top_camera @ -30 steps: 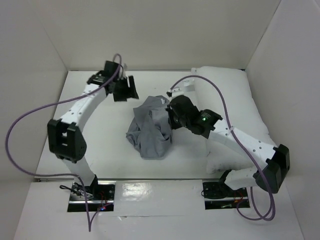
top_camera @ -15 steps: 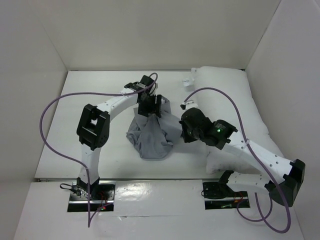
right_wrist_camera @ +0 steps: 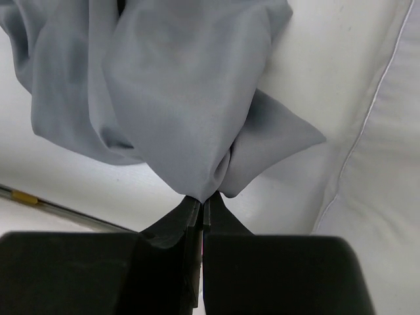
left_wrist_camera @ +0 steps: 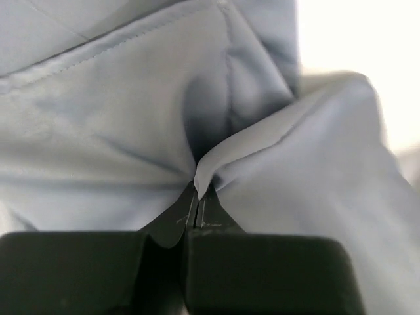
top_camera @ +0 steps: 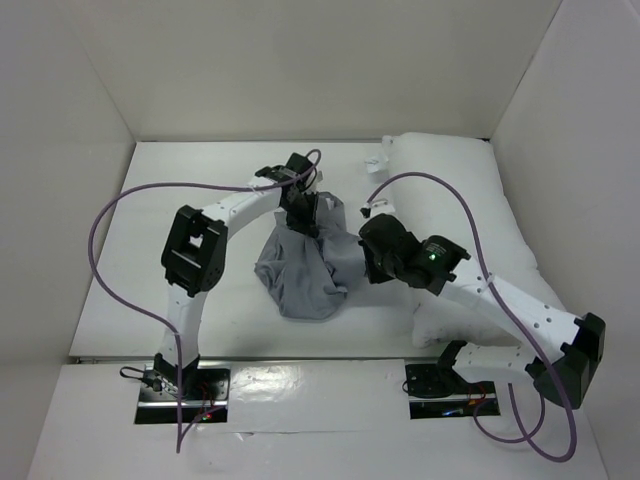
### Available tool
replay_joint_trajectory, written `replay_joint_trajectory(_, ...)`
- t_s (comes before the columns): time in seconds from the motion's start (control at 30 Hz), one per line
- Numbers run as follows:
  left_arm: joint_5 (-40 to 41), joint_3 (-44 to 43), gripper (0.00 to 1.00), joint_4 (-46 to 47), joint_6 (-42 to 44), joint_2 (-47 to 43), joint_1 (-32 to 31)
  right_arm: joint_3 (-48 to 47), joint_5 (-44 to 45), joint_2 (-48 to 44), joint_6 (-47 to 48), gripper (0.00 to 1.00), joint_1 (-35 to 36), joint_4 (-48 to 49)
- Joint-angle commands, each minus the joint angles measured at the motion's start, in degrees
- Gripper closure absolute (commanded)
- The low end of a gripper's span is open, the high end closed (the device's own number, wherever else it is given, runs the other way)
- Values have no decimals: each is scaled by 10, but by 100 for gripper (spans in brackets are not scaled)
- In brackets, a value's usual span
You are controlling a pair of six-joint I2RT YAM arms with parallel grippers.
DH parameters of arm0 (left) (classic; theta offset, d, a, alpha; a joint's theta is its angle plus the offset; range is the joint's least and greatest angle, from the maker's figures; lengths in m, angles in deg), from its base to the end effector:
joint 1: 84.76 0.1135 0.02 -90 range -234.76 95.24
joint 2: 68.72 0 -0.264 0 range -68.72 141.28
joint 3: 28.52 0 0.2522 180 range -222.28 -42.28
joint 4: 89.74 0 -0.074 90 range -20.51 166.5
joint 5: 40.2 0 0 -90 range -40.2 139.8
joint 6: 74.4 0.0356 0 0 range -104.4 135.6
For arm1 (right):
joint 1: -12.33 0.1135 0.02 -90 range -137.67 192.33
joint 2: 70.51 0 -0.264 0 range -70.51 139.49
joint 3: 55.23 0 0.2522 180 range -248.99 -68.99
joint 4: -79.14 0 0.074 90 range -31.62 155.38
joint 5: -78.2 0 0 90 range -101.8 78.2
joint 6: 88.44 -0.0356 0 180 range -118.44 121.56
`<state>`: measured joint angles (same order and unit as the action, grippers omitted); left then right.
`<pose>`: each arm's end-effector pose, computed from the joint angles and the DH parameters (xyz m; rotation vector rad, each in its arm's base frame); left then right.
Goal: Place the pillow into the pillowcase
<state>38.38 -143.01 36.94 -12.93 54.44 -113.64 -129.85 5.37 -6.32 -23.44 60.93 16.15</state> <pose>0.4036 -0.2307 0.2003 0.0770 2.7507 -0.5708 0.1525 0.1571 0.3111 -0.3766 2.4129 0.2003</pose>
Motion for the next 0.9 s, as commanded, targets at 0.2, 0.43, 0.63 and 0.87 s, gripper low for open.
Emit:
replay_joint_trajectory(0.2,-51,-131,100,-45,7,-225,54,-208,81,82,73,100,-17,-2)
replay_joint_trajectory(0.43,-32,-167,100,-51,0,-384,104,-411,146,95,110,100,-27,-24)
replay_joint_trajectory(0.63,-26,-200,100,-4,-24,-490,130,-503,120,21,174,100,-27,82)
replay_joint_trajectory(0.87,-52,-264,100,30,-30,-543,130,-508,82,-19,242,100,-27,272)
